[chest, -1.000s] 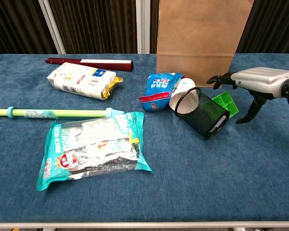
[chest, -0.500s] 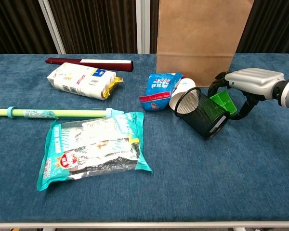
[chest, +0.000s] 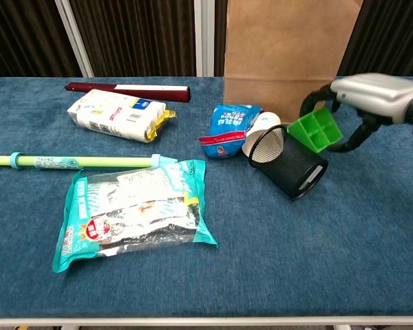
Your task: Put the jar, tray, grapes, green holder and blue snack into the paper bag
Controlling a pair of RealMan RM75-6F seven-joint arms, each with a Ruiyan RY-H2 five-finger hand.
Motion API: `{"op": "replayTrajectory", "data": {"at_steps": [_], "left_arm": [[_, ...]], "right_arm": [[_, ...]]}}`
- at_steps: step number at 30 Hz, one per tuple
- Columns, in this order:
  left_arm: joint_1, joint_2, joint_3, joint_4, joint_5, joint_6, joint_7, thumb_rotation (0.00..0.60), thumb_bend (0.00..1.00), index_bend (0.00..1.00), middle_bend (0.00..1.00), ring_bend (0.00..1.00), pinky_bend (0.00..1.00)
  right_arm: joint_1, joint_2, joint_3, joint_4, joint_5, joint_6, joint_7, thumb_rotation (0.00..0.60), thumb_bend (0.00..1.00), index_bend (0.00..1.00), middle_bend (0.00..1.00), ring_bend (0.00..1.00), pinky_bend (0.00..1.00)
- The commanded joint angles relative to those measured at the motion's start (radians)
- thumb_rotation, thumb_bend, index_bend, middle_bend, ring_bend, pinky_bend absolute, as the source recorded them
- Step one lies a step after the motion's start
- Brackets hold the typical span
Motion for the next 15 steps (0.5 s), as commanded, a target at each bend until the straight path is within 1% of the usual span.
{"op": "replayTrajectory", "data": {"at_steps": [1,3,7,11,15], "left_arm": [[-0.002,0.002,-0.001,-0.003,0.001,-0.001,0.003,0.6,0.1,0.32,0.24,0.24,0.23],[-0.004,0.003,-0.003,-0.007,0.003,0.001,0.006,0.6,0.09,0.32,0.24,0.24,0.23],[-0.004,0.007,-0.002,-0.014,0.008,0.005,0.011,0.6,0.1,0.32,0.24,0.23,0.23],[-0.003,0.007,-0.003,-0.016,0.005,0.003,0.013,0.6,0.1,0.32,0.24,0.23,0.23],[-0.006,0.008,-0.003,-0.017,0.006,0.0,0.015,0.6,0.09,0.32,0.24,0.23,0.22]], "right_arm": [[-0.037,0.16,0.024,-0.203,-0.076,0.166,0.031,0.6,0.32,0.48,0.4,0.15,0.31],[-0.049,0.235,0.053,-0.288,-0.091,0.231,0.046,0.6,0.32,0.48,0.4,0.15,0.31],[-0.068,0.348,0.117,-0.392,-0.073,0.31,0.083,0.6,0.32,0.48,0.4,0.15,0.32],[-0.087,0.41,0.185,-0.429,-0.016,0.365,0.15,0.6,0.31,0.48,0.4,0.15,0.32],[-0.076,0.433,0.254,-0.413,0.069,0.361,0.218,0.6,0.31,0.48,0.4,0.15,0.32]]}}
